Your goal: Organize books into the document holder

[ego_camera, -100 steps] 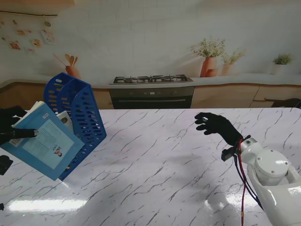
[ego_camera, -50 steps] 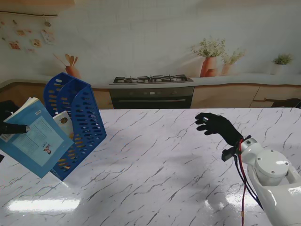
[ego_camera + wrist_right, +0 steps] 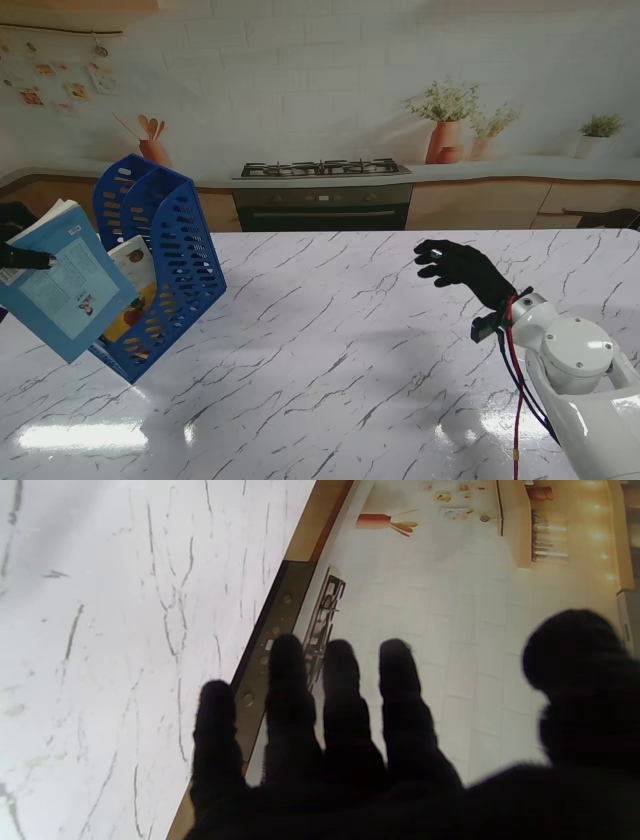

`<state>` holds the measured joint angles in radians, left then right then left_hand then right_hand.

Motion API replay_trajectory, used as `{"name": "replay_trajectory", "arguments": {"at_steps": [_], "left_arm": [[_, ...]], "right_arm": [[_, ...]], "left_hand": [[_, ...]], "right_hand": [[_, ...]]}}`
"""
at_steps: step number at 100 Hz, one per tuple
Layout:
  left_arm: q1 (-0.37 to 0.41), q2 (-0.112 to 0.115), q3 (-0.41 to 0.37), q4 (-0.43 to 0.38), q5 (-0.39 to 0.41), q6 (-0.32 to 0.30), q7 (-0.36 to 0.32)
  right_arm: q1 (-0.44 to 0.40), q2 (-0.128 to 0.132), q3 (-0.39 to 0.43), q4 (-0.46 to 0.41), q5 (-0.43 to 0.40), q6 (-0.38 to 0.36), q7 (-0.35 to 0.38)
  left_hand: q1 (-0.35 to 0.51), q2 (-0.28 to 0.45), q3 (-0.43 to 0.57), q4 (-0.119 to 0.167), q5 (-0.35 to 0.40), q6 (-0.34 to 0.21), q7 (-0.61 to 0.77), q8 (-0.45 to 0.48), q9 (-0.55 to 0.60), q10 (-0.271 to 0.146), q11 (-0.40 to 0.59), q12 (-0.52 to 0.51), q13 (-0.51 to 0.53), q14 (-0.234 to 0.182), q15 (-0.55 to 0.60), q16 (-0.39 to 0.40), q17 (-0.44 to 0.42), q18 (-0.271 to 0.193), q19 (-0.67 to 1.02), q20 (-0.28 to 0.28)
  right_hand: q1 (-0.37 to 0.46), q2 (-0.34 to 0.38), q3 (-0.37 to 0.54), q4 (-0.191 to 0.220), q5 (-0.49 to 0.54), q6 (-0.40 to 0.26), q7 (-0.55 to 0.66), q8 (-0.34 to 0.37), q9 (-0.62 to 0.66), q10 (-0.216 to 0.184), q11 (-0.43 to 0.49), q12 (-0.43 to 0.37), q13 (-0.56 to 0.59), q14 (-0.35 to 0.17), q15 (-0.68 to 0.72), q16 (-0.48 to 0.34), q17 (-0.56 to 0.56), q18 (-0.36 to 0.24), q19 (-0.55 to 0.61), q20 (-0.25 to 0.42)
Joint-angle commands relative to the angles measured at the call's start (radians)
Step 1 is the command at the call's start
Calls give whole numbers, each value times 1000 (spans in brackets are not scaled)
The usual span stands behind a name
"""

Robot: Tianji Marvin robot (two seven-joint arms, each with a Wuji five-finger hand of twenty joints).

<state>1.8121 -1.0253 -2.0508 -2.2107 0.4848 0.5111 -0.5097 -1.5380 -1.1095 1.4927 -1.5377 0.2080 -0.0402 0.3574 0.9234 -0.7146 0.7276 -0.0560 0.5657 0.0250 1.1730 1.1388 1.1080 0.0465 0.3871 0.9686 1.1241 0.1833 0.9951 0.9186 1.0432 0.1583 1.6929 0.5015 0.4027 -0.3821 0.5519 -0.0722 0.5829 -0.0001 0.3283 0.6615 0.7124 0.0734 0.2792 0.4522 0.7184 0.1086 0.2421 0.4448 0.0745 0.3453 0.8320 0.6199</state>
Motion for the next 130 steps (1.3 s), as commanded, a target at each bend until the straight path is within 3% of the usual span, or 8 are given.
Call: {"name": "replay_trajectory", "arguments": {"at_steps": [1, 26, 58, 72, 89, 114, 130], "left_arm": [[-19, -6, 16, 34, -9, -52, 17], [-93, -15, 74, 133, -10, -142, 65], [-199, -22, 168, 222, -3, -154, 114], [-227, -18, 199, 249, 7, -156, 101], [-230, -23, 226, 281, 7, -168, 126], [-186, -47, 252, 333, 5, -227, 233], [-174, -46, 272, 359, 38, -234, 235]], "right_arm": [[-3, -6, -5, -2, 0, 4, -2], [-5, -4, -4, -2, -10, 9, 3], [2, -5, -11, 4, -11, 13, 4], [5, -4, -16, 8, -10, 10, 6], [7, -5, -16, 10, -11, 6, 4], [12, -6, -16, 18, -7, 3, 3], [9, -5, -14, 12, -7, -1, 5]], "left_hand": [[131, 83, 186, 60, 72, -205, 126, 44, 16, -71, -4, 13, 130, -84, 76, 34, 31, -228, 144, -9], [125, 76, 196, 48, 74, -220, 127, 45, 19, -79, -8, 13, 131, -90, 75, 34, 31, -233, 144, -11], [123, 75, 198, 43, 73, -222, 126, 46, 20, -79, -12, 12, 132, -88, 76, 34, 31, -237, 145, -11], [121, 75, 196, 42, 70, -226, 125, 46, 18, -81, -14, 10, 130, -93, 74, 33, 30, -236, 142, -12], [120, 73, 196, 41, 70, -228, 124, 46, 19, -82, -17, 9, 131, -91, 73, 32, 30, -232, 139, -15], [114, 69, 196, 37, 69, -235, 122, 45, 21, -87, -25, 2, 130, -90, 71, 30, 30, -227, 139, -17], [105, 60, 198, 35, 71, -241, 117, 39, 29, -91, -39, -12, 133, -82, 69, 28, 30, -214, 137, -30]], "right_hand": [[-33, -24, 4, 25, -14, -8, 5, -13, 13, -34, 0, 1, 10, -21, -11, -5, -15, 135, -11, 0], [-31, -26, 3, 25, -15, -9, 5, -13, 16, -40, 3, 2, 10, -23, -12, -5, -14, 135, -17, -2], [-30, -25, 2, 25, -15, -9, 6, -13, 15, -40, 3, 1, 10, -25, -12, -6, -15, 133, -20, -1], [-31, -24, 1, 25, -14, -10, 6, -13, 17, -40, 3, 1, 9, -25, -13, -6, -15, 133, -22, -1], [-31, -23, 1, 25, -12, -11, 7, -13, 19, -42, 4, 1, 11, -25, -12, -6, -15, 134, -24, 0], [-30, -21, 0, 25, -10, -13, 9, -12, 21, -41, 4, 1, 10, -26, -12, -6, -13, 133, -25, 1], [-30, -21, -1, 25, -7, -14, 10, -12, 23, -41, 5, 1, 13, -24, -11, -5, -12, 134, -25, 2]]}}
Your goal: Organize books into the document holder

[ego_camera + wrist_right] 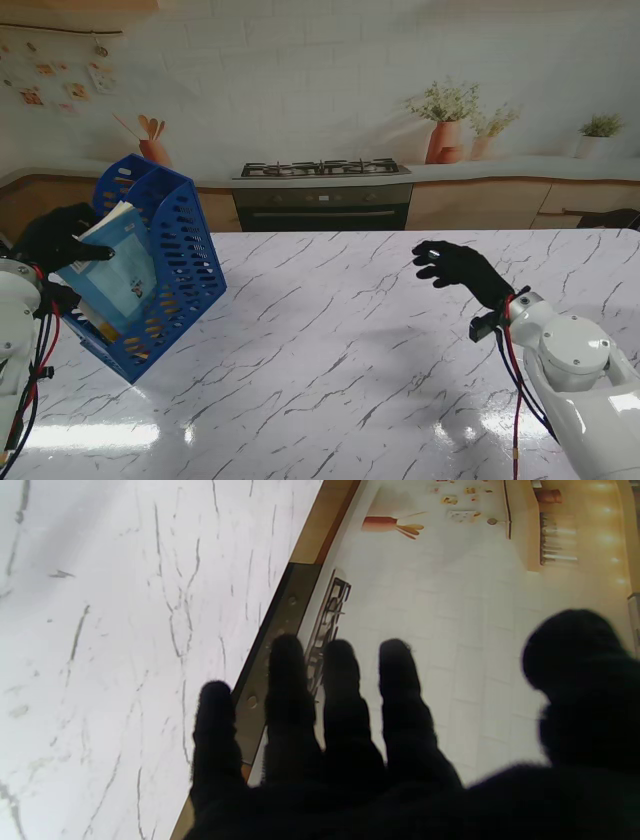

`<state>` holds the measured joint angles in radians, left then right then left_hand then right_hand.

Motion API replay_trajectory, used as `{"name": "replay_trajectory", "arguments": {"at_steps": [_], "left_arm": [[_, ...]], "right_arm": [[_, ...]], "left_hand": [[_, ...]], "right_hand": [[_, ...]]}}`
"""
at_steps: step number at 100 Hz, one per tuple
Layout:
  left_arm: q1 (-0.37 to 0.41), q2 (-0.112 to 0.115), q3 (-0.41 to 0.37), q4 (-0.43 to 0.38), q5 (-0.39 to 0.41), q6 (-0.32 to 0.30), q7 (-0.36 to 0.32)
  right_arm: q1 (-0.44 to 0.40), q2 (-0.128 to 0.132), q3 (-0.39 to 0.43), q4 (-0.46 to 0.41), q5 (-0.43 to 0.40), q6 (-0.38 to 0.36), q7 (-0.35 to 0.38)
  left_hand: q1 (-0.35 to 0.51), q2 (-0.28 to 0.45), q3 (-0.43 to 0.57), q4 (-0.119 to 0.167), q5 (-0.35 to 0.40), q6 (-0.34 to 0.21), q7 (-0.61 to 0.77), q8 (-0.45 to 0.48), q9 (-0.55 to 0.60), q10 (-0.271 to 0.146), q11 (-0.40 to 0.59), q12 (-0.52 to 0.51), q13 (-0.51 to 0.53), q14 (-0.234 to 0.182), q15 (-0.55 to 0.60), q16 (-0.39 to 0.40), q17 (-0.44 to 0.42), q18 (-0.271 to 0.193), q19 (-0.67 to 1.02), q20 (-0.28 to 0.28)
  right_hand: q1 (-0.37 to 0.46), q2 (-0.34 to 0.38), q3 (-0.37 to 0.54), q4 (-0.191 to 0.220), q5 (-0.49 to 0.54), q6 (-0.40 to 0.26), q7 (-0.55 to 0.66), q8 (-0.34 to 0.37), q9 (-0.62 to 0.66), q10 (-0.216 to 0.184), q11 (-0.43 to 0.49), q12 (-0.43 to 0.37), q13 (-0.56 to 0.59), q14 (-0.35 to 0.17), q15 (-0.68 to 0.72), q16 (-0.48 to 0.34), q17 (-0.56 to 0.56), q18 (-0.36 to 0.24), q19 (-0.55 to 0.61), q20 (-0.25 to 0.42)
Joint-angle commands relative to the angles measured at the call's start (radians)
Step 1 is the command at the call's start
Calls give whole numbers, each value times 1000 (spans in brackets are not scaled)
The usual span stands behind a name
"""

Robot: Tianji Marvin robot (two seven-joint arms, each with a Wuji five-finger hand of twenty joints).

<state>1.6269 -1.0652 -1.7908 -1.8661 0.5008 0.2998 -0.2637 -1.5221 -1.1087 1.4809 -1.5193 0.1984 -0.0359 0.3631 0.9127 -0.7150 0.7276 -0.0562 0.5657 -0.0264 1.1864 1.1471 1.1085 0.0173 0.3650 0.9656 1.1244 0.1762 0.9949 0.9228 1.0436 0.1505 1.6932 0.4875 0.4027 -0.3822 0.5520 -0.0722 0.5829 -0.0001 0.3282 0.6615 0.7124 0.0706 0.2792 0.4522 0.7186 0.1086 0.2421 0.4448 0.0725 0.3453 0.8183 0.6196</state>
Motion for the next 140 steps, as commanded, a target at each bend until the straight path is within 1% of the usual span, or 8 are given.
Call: {"name": "replay_trajectory", "arguments": {"at_steps": [1, 14, 34, 58, 71, 90, 112, 140], "left_arm": [[11, -6, 13, 16, 24, -25, -11], [22, -10, 30, 33, 38, -45, 13], [32, -20, 63, 79, 74, -77, 81], [34, -29, 82, 101, 91, -86, 137], [43, -36, 86, 98, 82, -83, 165], [58, -37, 87, 89, 92, -86, 174], [69, -38, 88, 82, 99, -85, 178], [96, -43, 81, 57, 93, -91, 198]], "right_arm": [[-7, -6, -2, -6, 2, -5, -1], [-10, -6, 1, -8, 3, -4, -1], [-13, -6, 6, -7, 8, 1, 3], [-17, -6, 12, -11, 5, 2, 1], [-20, -5, 15, -14, 5, 4, 2], [-23, -4, 20, -14, 4, 3, 4], [-26, -3, 27, -15, 3, 4, 9], [-30, -3, 33, -18, 0, 10, 9]], "left_hand": [[115, 60, 198, 36, 71, -191, 104, 30, 28, -63, -18, -10, 133, -75, 70, 24, 30, -206, 137, -16], [99, 50, 199, 30, 67, -202, 97, 7, 42, -63, -53, -36, 91, -36, 104, 27, 24, -122, 157, -75], [76, 50, 183, 27, 55, -208, 85, -58, 54, -45, -101, -96, 38, -1, 124, 3, -29, -63, 170, -93], [51, 76, 40, -13, 4, -181, 66, -178, 23, 2, -119, -172, -76, 36, 19, -55, -162, -24, 127, -20], [33, 96, -45, -19, -43, -148, 28, -258, -29, 21, -129, -196, -171, 54, -94, -89, -271, 28, 50, 67], [18, 113, -79, -19, -43, -135, -37, -359, -138, 48, -17, -293, -247, 61, -189, -114, -385, 78, -53, 133], [9, 127, -120, -21, -12, -107, -112, -502, -218, 61, 36, -355, -333, 66, -308, -164, -548, 139, -222, 167], [-51, 149, -185, -33, -17, -81, -214, -585, -288, 73, 68, -491, -393, 71, -385, -199, -639, 166, -320, 179]], "right_hand": [[-29, -21, -1, 25, -7, -14, 10, -12, 24, -38, 5, 1, 12, -24, -11, -5, -10, 133, -11, 3], [-28, -19, -1, 25, -7, -13, 10, -12, 24, -37, 5, 1, 13, -24, -11, -5, -10, 133, -11, 3], [-23, -18, -3, 25, -6, -14, 11, -12, 23, -34, 4, 1, 10, -23, -12, -5, -12, 132, -13, 3], [-20, -17, -6, 26, -6, -13, 11, -12, 22, -32, 3, 1, 10, -22, -12, -5, -11, 132, -13, 3], [-17, -19, -7, 26, -7, -13, 11, -12, 21, -32, 3, 0, 11, -22, -11, -5, -11, 132, -13, 3], [-13, -18, -9, 26, -8, -11, 10, -12, 19, -29, 2, 0, 10, -21, -11, -5, -10, 130, -13, 3], [-9, -16, -12, 26, -6, -10, 11, -11, 20, -28, 2, 0, 11, -22, -11, -5, -11, 131, -14, 3], [-6, -16, -14, 27, -7, -11, 10, -12, 20, -29, 2, 0, 12, -23, -10, -4, -10, 131, -14, 3]]}}
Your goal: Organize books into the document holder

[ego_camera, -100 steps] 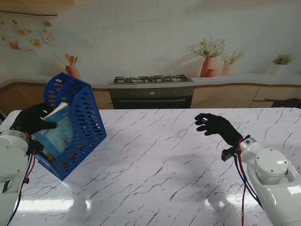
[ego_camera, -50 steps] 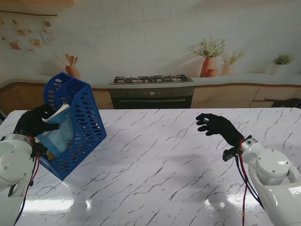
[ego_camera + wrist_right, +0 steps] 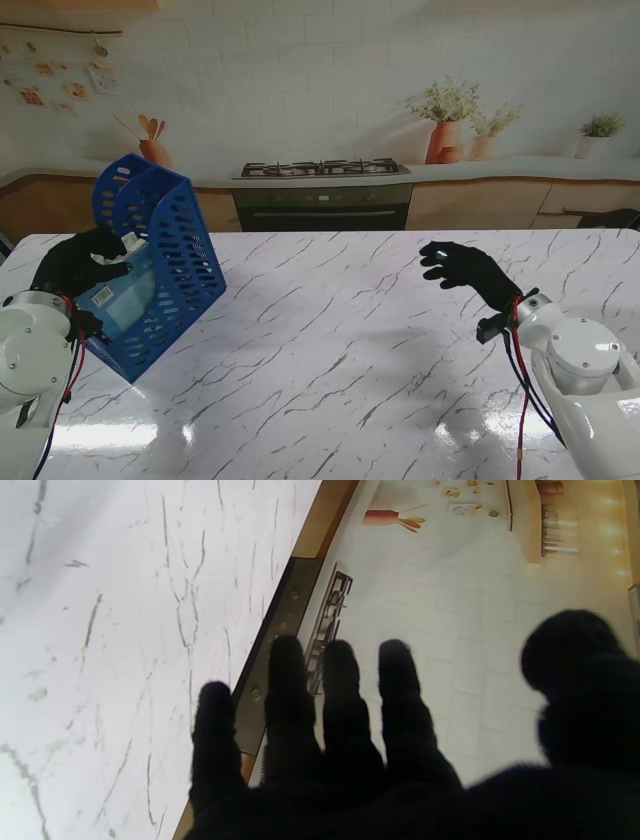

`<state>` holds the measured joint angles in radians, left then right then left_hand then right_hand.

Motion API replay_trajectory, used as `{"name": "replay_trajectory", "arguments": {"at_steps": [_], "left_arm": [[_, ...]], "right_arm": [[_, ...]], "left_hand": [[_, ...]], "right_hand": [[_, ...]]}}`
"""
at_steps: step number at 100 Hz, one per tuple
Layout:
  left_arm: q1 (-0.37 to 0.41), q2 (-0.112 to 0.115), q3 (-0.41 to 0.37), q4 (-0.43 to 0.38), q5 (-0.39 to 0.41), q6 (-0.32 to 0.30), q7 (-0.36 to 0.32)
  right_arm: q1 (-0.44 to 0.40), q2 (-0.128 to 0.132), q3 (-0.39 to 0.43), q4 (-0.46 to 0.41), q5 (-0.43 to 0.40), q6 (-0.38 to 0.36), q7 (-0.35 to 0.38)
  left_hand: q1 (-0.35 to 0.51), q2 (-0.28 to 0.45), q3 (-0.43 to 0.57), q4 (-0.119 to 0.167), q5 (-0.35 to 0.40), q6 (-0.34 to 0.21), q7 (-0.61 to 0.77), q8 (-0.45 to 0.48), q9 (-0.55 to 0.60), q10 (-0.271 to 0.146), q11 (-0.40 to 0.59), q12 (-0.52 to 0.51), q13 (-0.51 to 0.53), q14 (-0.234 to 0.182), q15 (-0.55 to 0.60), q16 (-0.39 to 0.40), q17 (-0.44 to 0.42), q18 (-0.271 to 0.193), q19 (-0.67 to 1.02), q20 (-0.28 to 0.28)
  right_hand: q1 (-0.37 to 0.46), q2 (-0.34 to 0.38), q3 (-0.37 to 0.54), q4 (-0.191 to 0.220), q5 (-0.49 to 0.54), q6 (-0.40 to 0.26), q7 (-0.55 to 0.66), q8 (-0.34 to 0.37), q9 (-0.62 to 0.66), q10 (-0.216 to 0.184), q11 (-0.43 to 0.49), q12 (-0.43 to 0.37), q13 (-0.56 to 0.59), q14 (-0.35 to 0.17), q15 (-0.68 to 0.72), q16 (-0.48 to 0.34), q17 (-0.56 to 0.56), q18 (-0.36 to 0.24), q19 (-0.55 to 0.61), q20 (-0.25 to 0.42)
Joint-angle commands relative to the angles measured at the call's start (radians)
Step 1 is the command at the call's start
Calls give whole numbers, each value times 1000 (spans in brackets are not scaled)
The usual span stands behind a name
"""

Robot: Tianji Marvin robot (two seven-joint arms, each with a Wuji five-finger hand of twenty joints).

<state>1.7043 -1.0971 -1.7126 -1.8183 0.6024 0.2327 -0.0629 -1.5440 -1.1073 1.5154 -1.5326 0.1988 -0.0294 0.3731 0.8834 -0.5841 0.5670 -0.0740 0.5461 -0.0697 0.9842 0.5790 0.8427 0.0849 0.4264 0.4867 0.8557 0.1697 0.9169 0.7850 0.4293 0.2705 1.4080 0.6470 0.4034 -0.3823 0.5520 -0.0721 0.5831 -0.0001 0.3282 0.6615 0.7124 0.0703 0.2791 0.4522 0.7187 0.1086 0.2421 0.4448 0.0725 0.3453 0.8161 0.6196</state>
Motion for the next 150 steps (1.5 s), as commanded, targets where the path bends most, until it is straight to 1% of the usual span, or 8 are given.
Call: {"name": "replay_trajectory", "arguments": {"at_steps": [1, 27, 52, 63, 72, 105, 143, 150], "left_arm": [[20, -12, 3, 9, -10, -24, -1], [45, -21, -1, -37, -21, -18, 33], [72, -23, -16, -110, -45, 20, 18], [85, -22, -21, -149, -46, 35, 4], [91, -21, -26, -181, -33, 42, -1], [79, -25, -27, -271, 8, 81, 20], [14, -28, 21, -327, 34, 37, 53], [-15, -29, 49, -326, 27, 29, 62]], "right_arm": [[-8, -4, -2, -5, 0, 4, -1], [-6, -4, -2, -2, 1, 2, 1], [-3, -4, -3, 2, 6, 1, 5], [-2, -5, -3, 2, 8, 3, 2], [-1, -4, -3, 3, 7, 2, 4], [1, -2, 5, 5, 2, -3, 13], [0, 3, 16, 0, -6, -12, 23], [1, 3, 17, 0, -6, -14, 27]], "left_hand": [[-24, 19, -26, -15, 3, -38, -14, -18, -23, 5, 6, -13, -125, 78, -308, -62, -25, 47, -35, 19], [-84, 65, -57, -17, 25, -2, -124, -68, -40, 15, -11, -26, -158, 92, -355, -83, -80, 56, -97, 12], [-182, 179, -88, 22, 32, 58, -323, -112, -88, 32, -69, -54, -243, 114, -485, -166, -277, 55, -329, -73], [-183, 203, -134, 27, 22, 61, -376, -120, -117, 38, -100, -67, -299, 112, -558, -211, -382, 36, -490, -125], [-184, 216, -165, 29, 13, 66, -401, -124, -120, 37, -110, -70, -319, 108, -600, -239, -422, 28, -587, -146], [-179, 258, -267, 32, 5, 81, -467, -141, -151, 43, -154, -94, -358, 99, -675, -309, -451, 17, -706, -157], [-177, 279, -308, 34, 6, 78, -482, -143, -145, 40, -159, -94, -336, 96, -659, -299, -434, 21, -704, -143], [-162, 287, -338, 36, 7, 81, -492, -144, -149, 42, -163, -94, -331, 91, -639, -272, -429, 22, -677, -114]], "right_hand": [[-7, -16, -14, 27, -7, -11, 10, -11, 20, -29, 2, 0, 12, -23, -10, -4, -10, 131, -12, 4], [-5, -18, -16, 27, -5, -12, 11, -11, 22, -30, 4, 1, 12, -21, -10, -4, -9, 131, -12, 4], [-5, -16, -17, 27, -4, -11, 12, -11, 26, -30, 5, 1, 13, -22, -9, -4, -11, 130, -14, 4], [-4, -16, -17, 27, -3, -12, 12, -10, 28, -30, 6, 2, 14, -22, -9, -3, -11, 129, -16, 3], [-5, -16, -17, 27, -2, -12, 12, -10, 28, -31, 6, 2, 14, -22, -9, -3, -11, 129, -16, 3], [-16, -16, -18, 24, 2, -18, 14, -10, 31, -35, 3, 1, 11, -23, -12, -4, -16, 131, -22, 2], [-16, -19, -20, 22, 5, -22, 15, -10, 32, -36, -1, 1, 10, -25, -14, -5, -17, 131, -27, 0], [-16, -21, -19, 22, 4, -20, 15, -10, 33, -36, -1, 2, 10, -24, -14, -5, -18, 130, -29, 0]]}}
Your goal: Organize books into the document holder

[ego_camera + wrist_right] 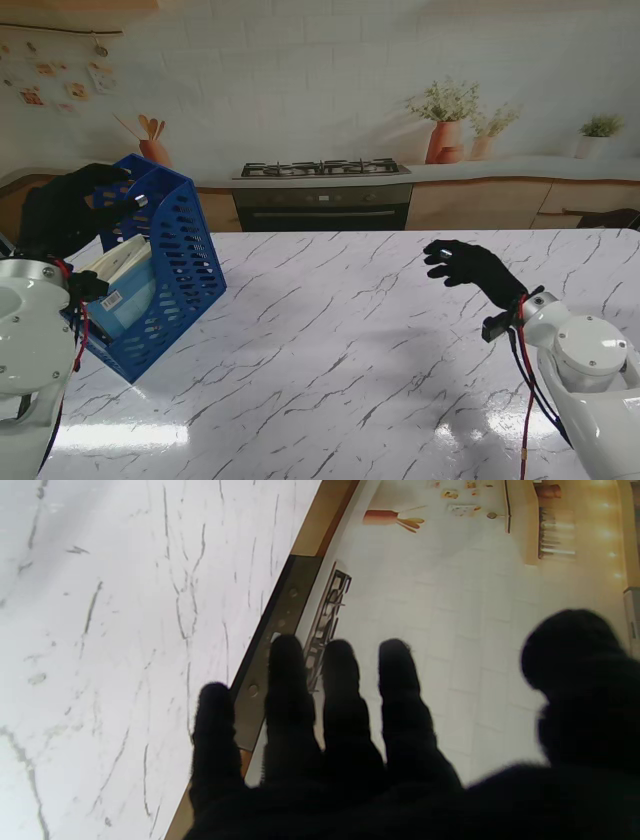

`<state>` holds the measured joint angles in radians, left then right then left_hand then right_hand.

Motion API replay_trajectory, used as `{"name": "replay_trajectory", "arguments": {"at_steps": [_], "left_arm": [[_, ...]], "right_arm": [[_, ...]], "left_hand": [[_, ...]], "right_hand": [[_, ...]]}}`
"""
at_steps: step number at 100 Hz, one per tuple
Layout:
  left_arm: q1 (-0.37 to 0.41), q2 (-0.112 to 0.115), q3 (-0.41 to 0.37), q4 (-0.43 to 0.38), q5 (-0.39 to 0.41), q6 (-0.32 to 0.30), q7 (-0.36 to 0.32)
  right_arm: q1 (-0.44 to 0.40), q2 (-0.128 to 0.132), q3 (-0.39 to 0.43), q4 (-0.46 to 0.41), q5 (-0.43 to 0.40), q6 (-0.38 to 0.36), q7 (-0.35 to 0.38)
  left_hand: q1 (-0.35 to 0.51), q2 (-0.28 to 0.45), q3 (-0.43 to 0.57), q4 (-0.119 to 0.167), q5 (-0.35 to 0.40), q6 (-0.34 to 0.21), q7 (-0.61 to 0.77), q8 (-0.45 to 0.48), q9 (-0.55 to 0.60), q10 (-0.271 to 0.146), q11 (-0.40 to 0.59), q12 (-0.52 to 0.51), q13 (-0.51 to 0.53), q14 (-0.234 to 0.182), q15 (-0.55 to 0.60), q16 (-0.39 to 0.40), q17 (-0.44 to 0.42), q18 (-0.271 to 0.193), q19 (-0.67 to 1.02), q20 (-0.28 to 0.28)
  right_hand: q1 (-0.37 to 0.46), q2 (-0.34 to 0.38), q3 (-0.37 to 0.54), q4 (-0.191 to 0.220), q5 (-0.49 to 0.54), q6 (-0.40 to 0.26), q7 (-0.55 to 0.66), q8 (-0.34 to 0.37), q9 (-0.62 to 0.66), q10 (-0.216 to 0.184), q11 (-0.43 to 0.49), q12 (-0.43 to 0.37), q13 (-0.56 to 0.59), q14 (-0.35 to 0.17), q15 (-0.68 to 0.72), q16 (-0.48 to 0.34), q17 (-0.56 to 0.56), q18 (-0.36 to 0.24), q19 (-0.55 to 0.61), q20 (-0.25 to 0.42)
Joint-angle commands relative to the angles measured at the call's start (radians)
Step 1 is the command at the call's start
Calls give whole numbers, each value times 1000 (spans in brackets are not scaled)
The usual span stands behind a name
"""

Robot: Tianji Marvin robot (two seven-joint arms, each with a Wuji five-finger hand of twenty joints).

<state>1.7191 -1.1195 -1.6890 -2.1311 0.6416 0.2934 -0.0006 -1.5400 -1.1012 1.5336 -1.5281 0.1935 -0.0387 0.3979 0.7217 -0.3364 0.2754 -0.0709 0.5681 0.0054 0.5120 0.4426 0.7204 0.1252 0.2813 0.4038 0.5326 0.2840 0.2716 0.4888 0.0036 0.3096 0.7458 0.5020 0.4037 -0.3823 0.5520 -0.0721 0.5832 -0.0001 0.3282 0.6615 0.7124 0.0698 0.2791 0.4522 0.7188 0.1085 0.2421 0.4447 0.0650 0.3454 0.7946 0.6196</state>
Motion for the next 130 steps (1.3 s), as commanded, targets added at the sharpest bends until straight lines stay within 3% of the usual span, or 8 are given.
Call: {"name": "replay_trajectory", "arguments": {"at_steps": [1, 31, 35, 40, 55, 67, 114, 130], "left_arm": [[-34, -7, 30, -12, -14, -33, 1], [-157, -13, 198, 15, -37, -47, 37], [-173, -15, 221, 25, -29, -54, 50], [-193, -18, 250, 38, -31, -64, 68], [-239, -29, 319, 78, -83, -99, 100], [-257, -35, 362, 106, -125, -130, 115], [-305, -59, 492, 230, -265, -195, 153], [-293, -57, 513, 282, -300, -237, 135]], "right_arm": [[-3, -3, -1, -5, 0, -5, 2], [0, -7, -9, -15, 0, -4, -19], [2, -9, -12, -16, 4, -5, -24], [4, -10, -16, -19, 5, -7, -30], [8, -12, -24, -29, 2, -10, -42], [7, -14, -31, -42, -4, -13, -59], [-9, -21, -54, -79, -40, -58, -126], [-10, -23, -70, -78, -43, -70, -138]], "left_hand": [[1, 40, -49, 34, -14, 6, -21, -7, -26, 1, -17, -11, -4, -23, 9, 27, -1, -15, -12, 34], [14, 65, -85, 36, -12, 10, -30, -9, -23, 9, -11, -3, 24, -19, 39, 68, 30, 0, 33, 69], [13, 70, -92, 36, -10, 10, -31, -9, -19, 10, -9, -2, 28, -20, 42, 71, 38, 4, 40, 71], [18, 70, -96, 37, -6, 11, -31, -9, -17, 12, -9, -1, 31, -15, 44, 74, 46, 8, 49, 75], [28, 76, -112, 39, -5, 15, -31, -8, -20, 17, -8, 0, 31, -10, 44, 76, 57, 12, 70, 79], [33, 74, -121, 40, -8, 24, -34, -8, -22, 20, -6, 2, 38, -3, 51, 80, 75, 26, 89, 82], [59, 64, -141, 47, 6, 40, -28, -6, -7, 31, 13, 9, 66, 12, 85, 94, 127, 45, 181, 93], [58, 65, -142, 46, 4, 41, -21, -3, -3, 29, 22, 12, 73, 10, 88, 89, 132, 56, 194, 89]], "right_hand": [[-17, -19, -19, 22, 3, -21, 15, -10, 33, -36, -1, 2, 9, -25, -15, -5, -11, 130, -7, 0], [3, -8, -14, 23, 4, -17, 15, -10, 31, -33, -1, 2, 10, -24, -14, -4, -12, 127, -10, 0], [79, 35, -105, 22, 2, -24, 19, -7, 32, -39, 2, 4, 12, -30, -12, -4, -12, 119, -15, 0], [116, 54, -146, 13, 0, -27, 21, -5, 30, -42, 5, 4, 13, -34, -12, -4, -11, 115, -18, 0], [116, 56, -171, 13, 0, -20, 22, -4, 26, -37, 6, 4, 11, -33, -11, -5, -11, 115, -17, 1], [78, 27, -137, 33, 6, -16, 21, -6, 30, -33, 12, 4, 12, -28, -8, -4, -10, 117, -16, 4], [49, -2, -75, 23, 24, 3, 27, -2, 34, -26, 83, 72, 30, -45, 55, 43, -3, 114, 12, 18], [51, -2, -73, 23, 22, 0, 29, 2, 25, -24, 69, 65, 15, -43, 45, 37, -5, 115, 11, 17]]}}
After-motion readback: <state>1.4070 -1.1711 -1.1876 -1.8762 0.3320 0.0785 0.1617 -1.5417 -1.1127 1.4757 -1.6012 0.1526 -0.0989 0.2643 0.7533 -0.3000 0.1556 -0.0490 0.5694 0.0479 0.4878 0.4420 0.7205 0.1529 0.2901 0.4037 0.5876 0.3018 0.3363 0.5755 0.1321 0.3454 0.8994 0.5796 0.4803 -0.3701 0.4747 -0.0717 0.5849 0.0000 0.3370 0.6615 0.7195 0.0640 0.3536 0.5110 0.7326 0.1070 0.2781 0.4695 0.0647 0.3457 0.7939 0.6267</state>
